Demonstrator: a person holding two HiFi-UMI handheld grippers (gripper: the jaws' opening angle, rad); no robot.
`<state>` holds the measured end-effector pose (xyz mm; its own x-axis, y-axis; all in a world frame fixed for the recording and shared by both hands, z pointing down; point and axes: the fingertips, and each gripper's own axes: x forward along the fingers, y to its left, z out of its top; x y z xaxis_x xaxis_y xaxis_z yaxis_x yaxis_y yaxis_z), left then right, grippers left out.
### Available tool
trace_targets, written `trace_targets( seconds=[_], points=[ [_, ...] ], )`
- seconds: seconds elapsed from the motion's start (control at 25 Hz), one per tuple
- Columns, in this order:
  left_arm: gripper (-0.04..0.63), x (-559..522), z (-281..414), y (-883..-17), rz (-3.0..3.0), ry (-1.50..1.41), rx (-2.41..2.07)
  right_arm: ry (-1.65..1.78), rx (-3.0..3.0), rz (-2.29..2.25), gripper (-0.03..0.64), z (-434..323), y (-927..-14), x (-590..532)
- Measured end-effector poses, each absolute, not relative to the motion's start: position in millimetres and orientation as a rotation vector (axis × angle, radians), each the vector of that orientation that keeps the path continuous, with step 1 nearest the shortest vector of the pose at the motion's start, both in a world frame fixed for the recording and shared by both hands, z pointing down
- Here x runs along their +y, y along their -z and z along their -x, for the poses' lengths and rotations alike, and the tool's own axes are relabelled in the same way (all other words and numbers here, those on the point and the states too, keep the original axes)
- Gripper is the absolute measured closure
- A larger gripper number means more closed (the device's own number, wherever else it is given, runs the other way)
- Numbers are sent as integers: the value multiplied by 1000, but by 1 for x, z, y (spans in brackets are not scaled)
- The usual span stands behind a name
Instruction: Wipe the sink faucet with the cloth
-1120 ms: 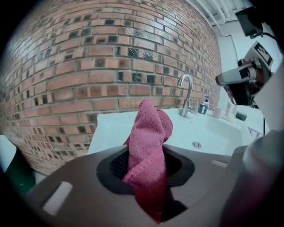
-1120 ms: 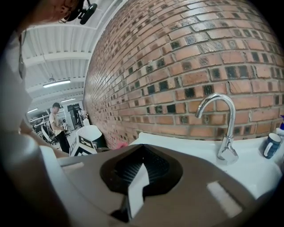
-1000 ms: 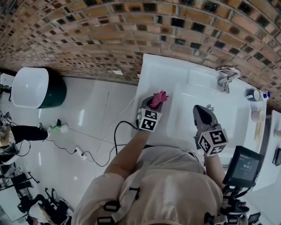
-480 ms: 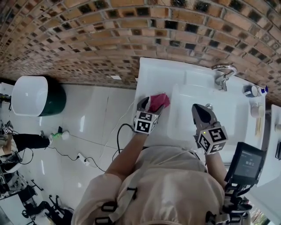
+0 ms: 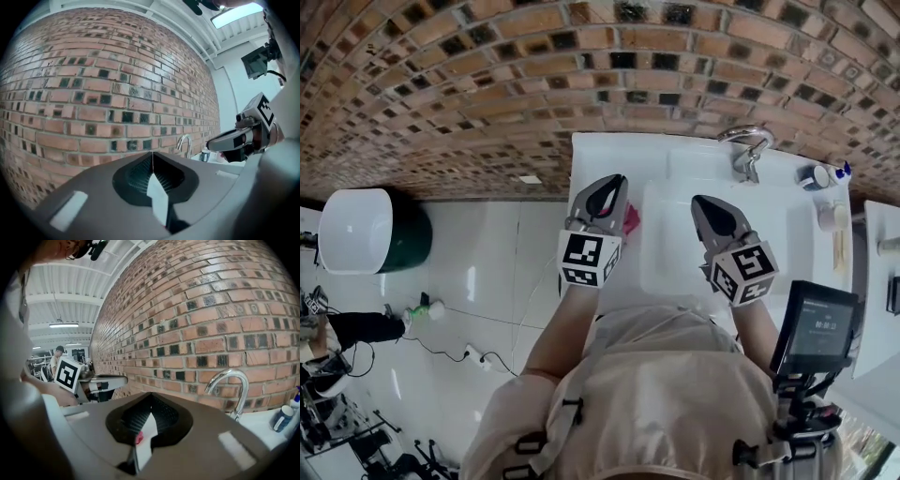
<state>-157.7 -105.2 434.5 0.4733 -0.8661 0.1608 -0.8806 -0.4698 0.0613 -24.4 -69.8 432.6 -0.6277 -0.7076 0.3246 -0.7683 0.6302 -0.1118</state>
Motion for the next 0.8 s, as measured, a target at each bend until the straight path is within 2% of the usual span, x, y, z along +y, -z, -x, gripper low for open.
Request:
trace_targets(
  seconds=[0.04,0.36,0.8],
  points=[
    [592,-106,152,-427,-2595,-149,-1524,-332,-2615,-1205,630,23,-427,-72],
    [592,-95,99,-394,-2715,-134,-1419,-196,-2680,-1233,630,6,-393,-76],
    [592,-97,76,-391,-2744,-101,-1346,-107,-2722,-1223,630,5,-377,-80]
  ],
)
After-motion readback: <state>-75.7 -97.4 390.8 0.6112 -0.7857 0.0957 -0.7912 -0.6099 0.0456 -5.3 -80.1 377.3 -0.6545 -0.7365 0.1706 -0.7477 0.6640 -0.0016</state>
